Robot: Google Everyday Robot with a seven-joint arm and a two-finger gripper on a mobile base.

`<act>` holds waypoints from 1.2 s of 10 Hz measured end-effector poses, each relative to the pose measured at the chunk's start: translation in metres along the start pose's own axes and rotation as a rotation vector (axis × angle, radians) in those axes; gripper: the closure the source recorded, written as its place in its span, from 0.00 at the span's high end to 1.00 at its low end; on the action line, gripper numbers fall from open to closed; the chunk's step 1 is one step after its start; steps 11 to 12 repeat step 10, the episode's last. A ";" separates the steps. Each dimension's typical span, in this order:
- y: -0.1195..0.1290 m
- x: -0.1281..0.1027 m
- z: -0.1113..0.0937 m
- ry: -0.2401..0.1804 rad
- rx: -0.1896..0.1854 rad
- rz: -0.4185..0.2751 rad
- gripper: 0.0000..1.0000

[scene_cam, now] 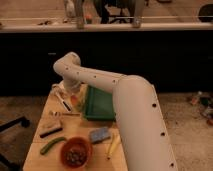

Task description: Place apple in plastic cup

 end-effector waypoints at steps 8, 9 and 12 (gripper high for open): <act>0.000 0.000 0.001 -0.001 -0.001 0.000 0.78; 0.000 0.000 0.001 -0.001 -0.001 0.000 0.78; 0.000 0.000 0.001 -0.001 -0.001 0.000 0.78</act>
